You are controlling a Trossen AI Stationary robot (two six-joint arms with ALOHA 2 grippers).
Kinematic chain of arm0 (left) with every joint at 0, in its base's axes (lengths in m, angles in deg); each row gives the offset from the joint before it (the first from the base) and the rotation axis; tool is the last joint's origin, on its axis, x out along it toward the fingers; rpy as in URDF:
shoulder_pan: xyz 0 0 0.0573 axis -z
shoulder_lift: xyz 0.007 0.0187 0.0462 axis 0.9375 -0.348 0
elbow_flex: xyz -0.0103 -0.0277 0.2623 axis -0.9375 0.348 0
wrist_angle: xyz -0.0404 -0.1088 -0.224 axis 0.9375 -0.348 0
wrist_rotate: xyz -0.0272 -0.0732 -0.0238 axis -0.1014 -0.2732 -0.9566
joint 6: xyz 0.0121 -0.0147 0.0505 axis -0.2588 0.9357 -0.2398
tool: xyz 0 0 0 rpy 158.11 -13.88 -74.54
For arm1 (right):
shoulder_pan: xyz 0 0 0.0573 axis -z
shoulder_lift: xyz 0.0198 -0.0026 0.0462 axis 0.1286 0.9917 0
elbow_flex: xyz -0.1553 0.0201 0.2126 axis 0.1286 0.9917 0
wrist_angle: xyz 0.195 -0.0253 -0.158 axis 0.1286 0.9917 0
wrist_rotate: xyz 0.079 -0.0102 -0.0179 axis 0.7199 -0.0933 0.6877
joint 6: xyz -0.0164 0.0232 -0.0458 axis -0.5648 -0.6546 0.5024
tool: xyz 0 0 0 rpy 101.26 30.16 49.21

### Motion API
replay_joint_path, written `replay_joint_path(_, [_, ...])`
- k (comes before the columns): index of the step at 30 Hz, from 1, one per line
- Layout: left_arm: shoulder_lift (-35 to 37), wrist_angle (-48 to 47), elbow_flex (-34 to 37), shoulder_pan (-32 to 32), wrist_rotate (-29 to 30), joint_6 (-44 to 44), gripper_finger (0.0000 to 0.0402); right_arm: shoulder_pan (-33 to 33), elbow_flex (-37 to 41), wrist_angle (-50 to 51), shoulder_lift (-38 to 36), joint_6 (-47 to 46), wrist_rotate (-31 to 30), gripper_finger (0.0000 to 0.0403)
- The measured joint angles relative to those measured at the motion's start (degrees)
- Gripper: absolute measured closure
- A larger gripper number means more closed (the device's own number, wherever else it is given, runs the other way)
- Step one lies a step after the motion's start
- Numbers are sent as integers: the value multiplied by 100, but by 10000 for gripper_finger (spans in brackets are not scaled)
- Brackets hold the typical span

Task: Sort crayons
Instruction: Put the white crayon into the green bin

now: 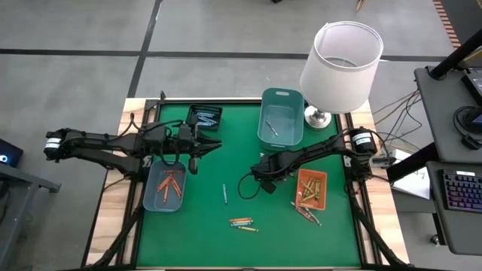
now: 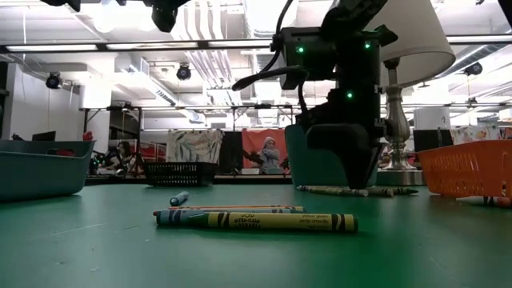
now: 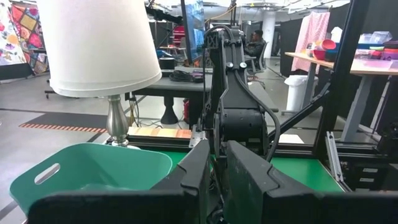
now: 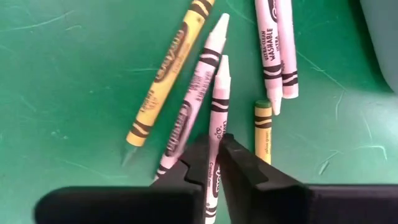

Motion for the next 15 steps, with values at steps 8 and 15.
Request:
replay_joint_path(8, [0,0,0,0,-4,165,363,0,4,6,-22,-2,-17,391])
replay_joint_path(15, [0,-17,0,81,-11,335,363,-7,3,188,-377,0,-31,392])
